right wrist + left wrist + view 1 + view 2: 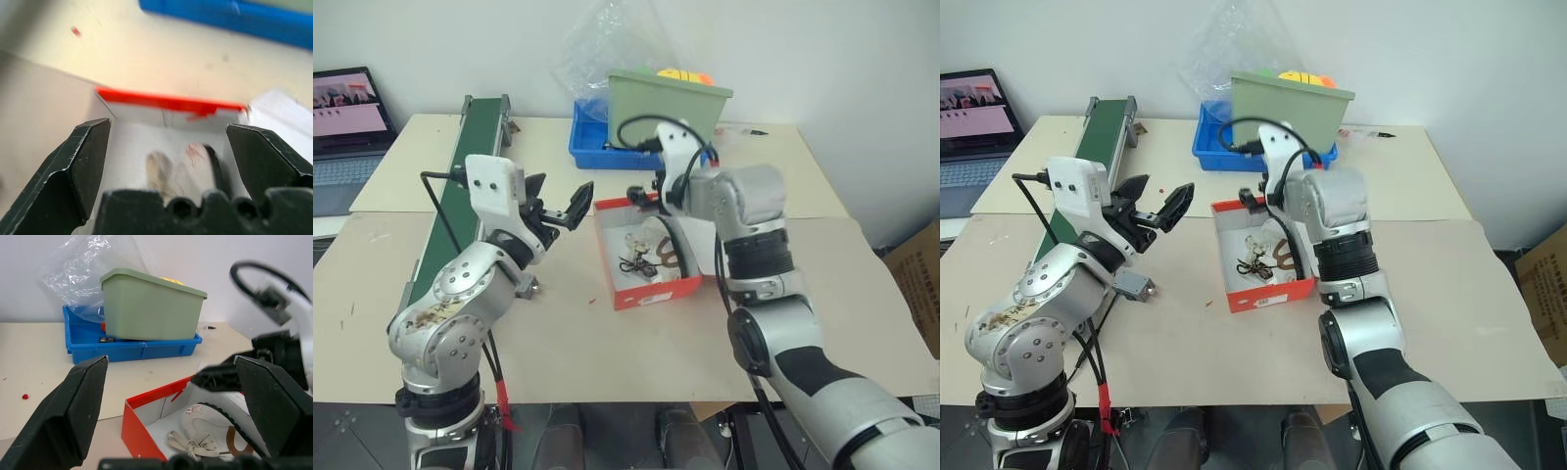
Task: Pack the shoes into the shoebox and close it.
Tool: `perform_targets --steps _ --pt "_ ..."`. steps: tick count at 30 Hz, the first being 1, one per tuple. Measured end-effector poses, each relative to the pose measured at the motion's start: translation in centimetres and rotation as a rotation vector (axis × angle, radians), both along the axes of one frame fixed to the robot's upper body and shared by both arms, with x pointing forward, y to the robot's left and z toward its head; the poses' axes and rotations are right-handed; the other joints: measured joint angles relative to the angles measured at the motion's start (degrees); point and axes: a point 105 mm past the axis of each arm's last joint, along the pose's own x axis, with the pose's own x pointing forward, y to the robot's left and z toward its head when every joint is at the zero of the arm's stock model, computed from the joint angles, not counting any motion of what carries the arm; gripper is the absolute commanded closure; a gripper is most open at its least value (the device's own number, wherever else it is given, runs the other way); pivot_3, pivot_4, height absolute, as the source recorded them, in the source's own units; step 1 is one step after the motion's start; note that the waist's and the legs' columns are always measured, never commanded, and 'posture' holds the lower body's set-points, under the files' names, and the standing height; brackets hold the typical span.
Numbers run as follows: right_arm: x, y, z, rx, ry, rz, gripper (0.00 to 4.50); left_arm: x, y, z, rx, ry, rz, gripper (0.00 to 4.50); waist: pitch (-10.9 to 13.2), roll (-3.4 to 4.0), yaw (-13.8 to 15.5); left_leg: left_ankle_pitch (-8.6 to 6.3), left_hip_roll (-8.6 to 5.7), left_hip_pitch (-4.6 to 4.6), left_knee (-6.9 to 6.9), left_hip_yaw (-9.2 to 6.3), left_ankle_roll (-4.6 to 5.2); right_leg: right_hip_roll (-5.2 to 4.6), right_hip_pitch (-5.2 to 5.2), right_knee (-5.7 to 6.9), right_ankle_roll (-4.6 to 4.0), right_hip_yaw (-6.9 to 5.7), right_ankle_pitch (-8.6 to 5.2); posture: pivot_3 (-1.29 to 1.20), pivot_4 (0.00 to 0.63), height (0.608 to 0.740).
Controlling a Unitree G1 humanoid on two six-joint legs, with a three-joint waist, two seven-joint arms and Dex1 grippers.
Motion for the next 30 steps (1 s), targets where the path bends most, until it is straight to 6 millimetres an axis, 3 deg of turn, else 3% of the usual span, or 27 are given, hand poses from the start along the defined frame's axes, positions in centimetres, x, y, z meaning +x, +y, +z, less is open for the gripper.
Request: perform_targets --steps 4,7,10,16,21,26,30 --pt "-1.0 1.0 3.4 0.113 -0.183 0.154 0.01 0.2 1.1 0.2 0.008 -0.012 0.051 0.06 0.0 0.00 0.0 0.00 0.00 0.00 -0.03 0.00 0.00 0.00 0.01 -0.03 0.01 -0.01 -0.01 0.00 0.150 0.740" --pt "-2.9 0.9 4.6 0.162 -0.329 0.375 0.01 0.3 4.4 -0.3 0.089 -0.005 0.208 0.06 0.0 0.00 -0.1 -0.01 0.00 0.00 -0.03 0.02 -0.01 -0.01 0.02 -0.08 0.01 0.00 -0.01 0.00 0.150 0.740" --pt "-3.5 0.0 4.1 0.124 -0.383 0.482 0.01 0.2 8.1 -1.5 0.093 0.040 0.375 0.06 0.0 0.00 -0.1 -0.01 0.01 0.01 -0.02 0.02 -0.01 0.00 -0.01 -0.03 0.01 0.01 -0.01 0.00 0.150 0.740" --pt "-5.0 0.8 4.5 0.080 -0.525 0.667 0.01 -1.3 13.2 -1.4 0.104 0.032 0.577 0.06 0.0 0.00 -0.7 -0.01 0.02 0.01 -0.06 0.02 -0.01 0.00 -0.02 -0.05 0.00 0.02 -0.01 0.00 0.150 0.740" --pt "-5.3 1.1 1.9 0.095 -0.478 0.762 0.01 -3.7 16.2 -2.2 0.147 0.042 0.678 0.06 0.0 -0.02 -0.8 -0.01 0.02 0.01 -0.05 0.02 -0.02 -0.01 -0.01 -0.03 -0.01 0.00 0.00 0.00 0.150 0.740" --pt "-5.9 1.4 1.1 0.126 -0.444 0.843 0.01 -5.1 17.7 -3.2 0.161 0.048 0.720 0.06 0.0 -0.02 -0.8 -0.01 0.02 0.01 -0.04 0.02 -0.03 -0.01 -0.01 -0.05 -0.02 0.00 0.00 0.00 0.150 0.740" --pt "-6.4 1.9 1.1 0.149 -0.440 0.887 0.01 -5.5 17.7 -4.1 0.155 0.065 0.712 0.06 0.0 -0.02 -0.8 -0.01 0.03 0.01 -0.06 0.02 -0.03 -0.01 -0.02 -0.04 -0.02 0.00 0.00 0.00 0.150 0.740"
